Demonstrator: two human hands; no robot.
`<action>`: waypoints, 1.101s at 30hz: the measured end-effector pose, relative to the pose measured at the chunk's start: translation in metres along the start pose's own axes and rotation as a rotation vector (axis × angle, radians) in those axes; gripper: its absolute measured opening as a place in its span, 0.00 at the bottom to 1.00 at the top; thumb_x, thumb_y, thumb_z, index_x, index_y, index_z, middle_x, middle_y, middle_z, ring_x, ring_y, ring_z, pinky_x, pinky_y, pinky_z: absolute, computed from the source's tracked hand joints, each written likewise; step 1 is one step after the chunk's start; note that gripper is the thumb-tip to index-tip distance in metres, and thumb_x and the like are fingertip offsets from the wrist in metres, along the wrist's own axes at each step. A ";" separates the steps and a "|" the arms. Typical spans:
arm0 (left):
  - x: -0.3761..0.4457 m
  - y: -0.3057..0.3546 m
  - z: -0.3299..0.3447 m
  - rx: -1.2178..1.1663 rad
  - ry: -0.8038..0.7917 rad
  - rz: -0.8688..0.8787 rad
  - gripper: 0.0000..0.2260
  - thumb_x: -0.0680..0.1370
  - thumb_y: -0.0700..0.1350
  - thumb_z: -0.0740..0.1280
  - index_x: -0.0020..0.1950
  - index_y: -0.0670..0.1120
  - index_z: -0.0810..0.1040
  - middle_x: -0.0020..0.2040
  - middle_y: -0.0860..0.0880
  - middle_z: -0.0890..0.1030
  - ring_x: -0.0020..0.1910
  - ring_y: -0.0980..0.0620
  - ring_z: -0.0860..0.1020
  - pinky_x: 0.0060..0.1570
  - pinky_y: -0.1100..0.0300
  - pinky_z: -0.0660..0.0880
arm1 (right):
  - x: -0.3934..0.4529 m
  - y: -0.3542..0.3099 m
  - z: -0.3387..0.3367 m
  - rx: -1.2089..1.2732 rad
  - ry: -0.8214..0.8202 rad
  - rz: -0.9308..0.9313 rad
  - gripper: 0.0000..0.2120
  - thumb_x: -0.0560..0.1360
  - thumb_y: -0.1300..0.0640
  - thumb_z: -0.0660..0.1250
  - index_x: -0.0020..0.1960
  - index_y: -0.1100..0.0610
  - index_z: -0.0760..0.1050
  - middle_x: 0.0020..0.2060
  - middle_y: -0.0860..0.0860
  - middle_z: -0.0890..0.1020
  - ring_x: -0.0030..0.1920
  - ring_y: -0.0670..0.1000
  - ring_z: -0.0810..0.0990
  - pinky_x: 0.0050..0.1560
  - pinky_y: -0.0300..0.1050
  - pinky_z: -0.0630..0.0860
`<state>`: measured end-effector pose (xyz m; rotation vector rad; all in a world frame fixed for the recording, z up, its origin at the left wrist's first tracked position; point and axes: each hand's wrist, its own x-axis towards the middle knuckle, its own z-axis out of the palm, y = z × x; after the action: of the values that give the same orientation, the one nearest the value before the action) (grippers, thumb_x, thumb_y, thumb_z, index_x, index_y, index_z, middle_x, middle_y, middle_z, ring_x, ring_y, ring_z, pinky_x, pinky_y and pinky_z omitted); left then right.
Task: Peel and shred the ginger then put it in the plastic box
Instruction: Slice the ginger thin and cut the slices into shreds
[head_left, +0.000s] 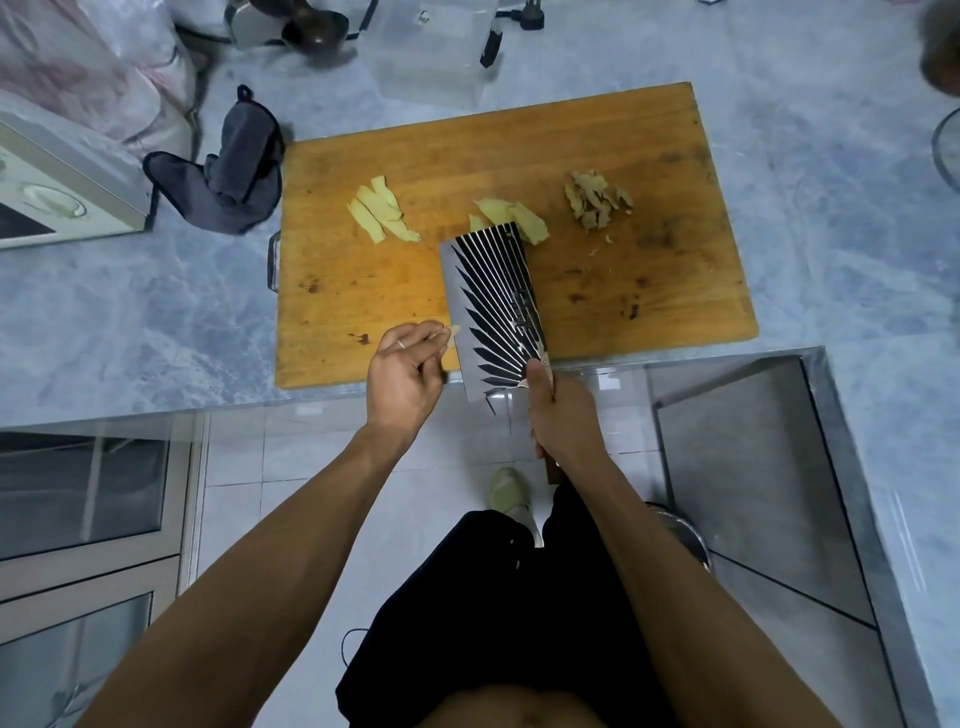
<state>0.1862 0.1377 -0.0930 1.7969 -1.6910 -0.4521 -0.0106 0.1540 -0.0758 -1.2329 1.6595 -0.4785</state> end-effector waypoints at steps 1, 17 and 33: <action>0.000 0.000 0.000 -0.002 0.003 -0.002 0.15 0.75 0.30 0.64 0.56 0.40 0.85 0.56 0.45 0.84 0.59 0.47 0.74 0.57 0.77 0.67 | -0.001 0.001 0.000 -0.015 0.002 -0.009 0.32 0.83 0.39 0.48 0.31 0.59 0.71 0.25 0.58 0.78 0.25 0.57 0.79 0.39 0.58 0.81; 0.000 -0.001 0.000 -0.121 0.100 -0.048 0.12 0.74 0.30 0.68 0.53 0.42 0.86 0.53 0.48 0.85 0.55 0.56 0.78 0.57 0.75 0.69 | -0.003 -0.002 -0.012 -0.126 0.014 -0.062 0.25 0.84 0.42 0.53 0.50 0.62 0.78 0.42 0.59 0.82 0.44 0.59 0.81 0.47 0.54 0.78; 0.003 -0.003 -0.001 -0.242 0.094 -0.225 0.07 0.75 0.36 0.71 0.52 0.40 0.85 0.40 0.57 0.76 0.47 0.68 0.74 0.61 0.39 0.71 | -0.009 0.004 -0.002 -0.099 0.000 -0.077 0.20 0.84 0.42 0.53 0.48 0.55 0.75 0.41 0.55 0.81 0.43 0.56 0.80 0.44 0.50 0.77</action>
<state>0.1898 0.1347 -0.0934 1.8043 -1.3149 -0.6299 -0.0137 0.1628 -0.0739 -1.3728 1.6571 -0.4481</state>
